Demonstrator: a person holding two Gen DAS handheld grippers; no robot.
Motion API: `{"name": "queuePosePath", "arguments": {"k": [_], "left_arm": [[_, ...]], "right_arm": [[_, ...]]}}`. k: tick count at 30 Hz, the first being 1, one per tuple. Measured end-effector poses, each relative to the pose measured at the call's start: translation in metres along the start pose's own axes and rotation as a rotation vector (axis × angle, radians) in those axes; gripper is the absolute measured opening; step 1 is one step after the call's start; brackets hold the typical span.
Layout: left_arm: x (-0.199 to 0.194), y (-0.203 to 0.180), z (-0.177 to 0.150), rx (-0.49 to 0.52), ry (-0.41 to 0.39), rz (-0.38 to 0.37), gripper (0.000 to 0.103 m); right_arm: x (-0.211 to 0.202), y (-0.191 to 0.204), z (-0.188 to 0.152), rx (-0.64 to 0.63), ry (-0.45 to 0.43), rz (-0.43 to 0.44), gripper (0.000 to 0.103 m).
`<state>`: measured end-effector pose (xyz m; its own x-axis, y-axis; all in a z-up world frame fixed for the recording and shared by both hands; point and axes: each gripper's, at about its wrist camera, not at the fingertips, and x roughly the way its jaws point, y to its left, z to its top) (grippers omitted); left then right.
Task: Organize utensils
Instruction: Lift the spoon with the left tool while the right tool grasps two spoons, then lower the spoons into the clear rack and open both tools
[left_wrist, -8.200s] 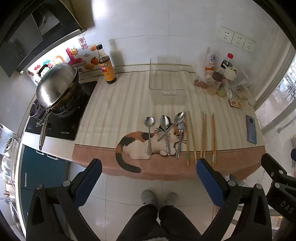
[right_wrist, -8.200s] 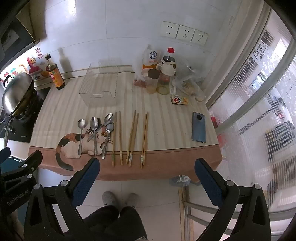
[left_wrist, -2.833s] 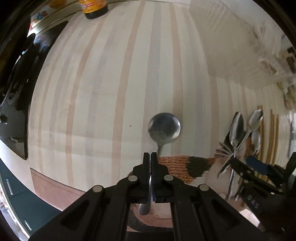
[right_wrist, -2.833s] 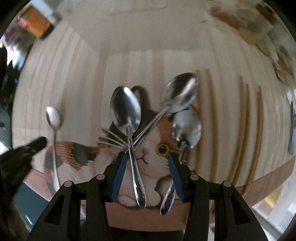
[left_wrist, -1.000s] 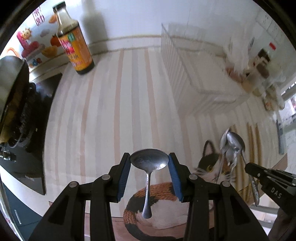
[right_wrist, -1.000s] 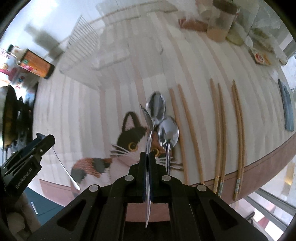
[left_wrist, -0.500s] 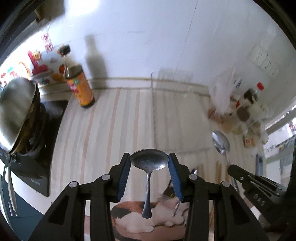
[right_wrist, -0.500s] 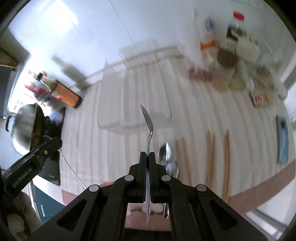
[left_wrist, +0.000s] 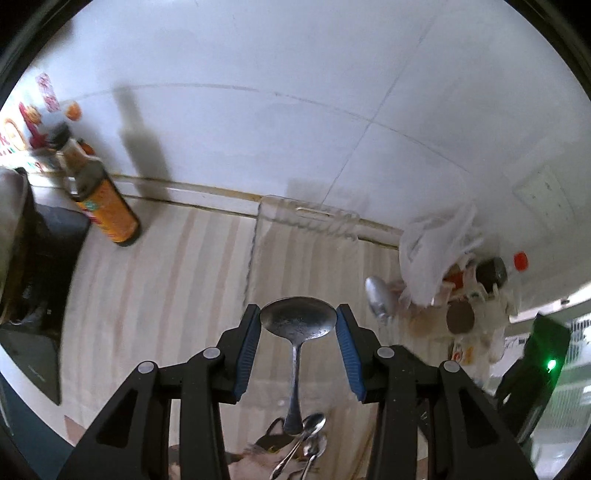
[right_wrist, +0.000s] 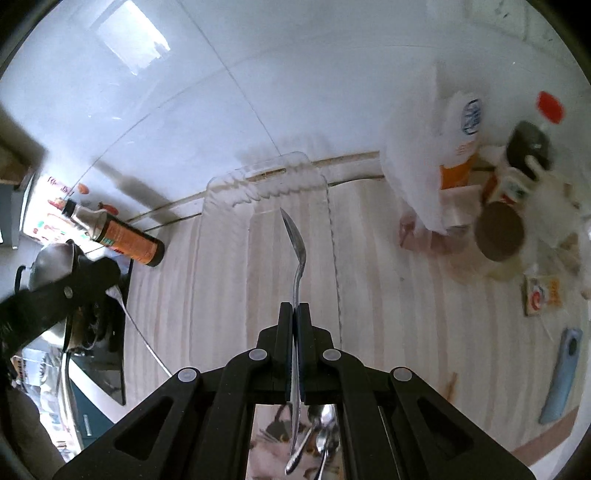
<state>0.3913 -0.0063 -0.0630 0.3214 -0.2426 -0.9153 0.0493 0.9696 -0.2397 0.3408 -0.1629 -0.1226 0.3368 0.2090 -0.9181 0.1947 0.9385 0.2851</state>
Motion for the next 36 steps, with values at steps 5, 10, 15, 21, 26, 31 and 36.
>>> {"name": "queuePosePath", "arguments": {"k": [5, 10, 15, 21, 26, 31, 36], "left_arm": [[0.052, 0.007, 0.016, -0.031, 0.108, -0.004, 0.038], [0.081, 0.008, 0.019, 0.012, 0.183, 0.033, 0.039], [0.061, 0.013, 0.011, 0.067, 0.112, 0.119, 0.058], [0.016, 0.02, -0.02, 0.122, -0.079, 0.24, 0.087], [0.0, 0.033, -0.052, 0.124, -0.137, 0.253, 0.103], [0.005, 0.038, -0.084, 0.151, -0.127, 0.285, 0.103], [0.03, 0.039, -0.133, 0.195, -0.023, 0.289, 0.103]], "right_arm": [[0.037, -0.005, 0.019, 0.02, 0.057, 0.025, 0.002], [0.069, -0.01, 0.023, 0.046, 0.122, 0.077, 0.002], [0.082, -0.017, 0.011, 0.059, 0.167, 0.089, 0.033], [0.051, -0.026, -0.006, 0.037, 0.083, 0.003, 0.041], [0.013, -0.046, -0.024, 0.044, -0.011, -0.065, 0.058], [-0.017, -0.072, -0.048, 0.079, -0.092, -0.105, 0.068], [-0.03, -0.107, -0.082, 0.145, -0.083, -0.167, 0.068]]}}
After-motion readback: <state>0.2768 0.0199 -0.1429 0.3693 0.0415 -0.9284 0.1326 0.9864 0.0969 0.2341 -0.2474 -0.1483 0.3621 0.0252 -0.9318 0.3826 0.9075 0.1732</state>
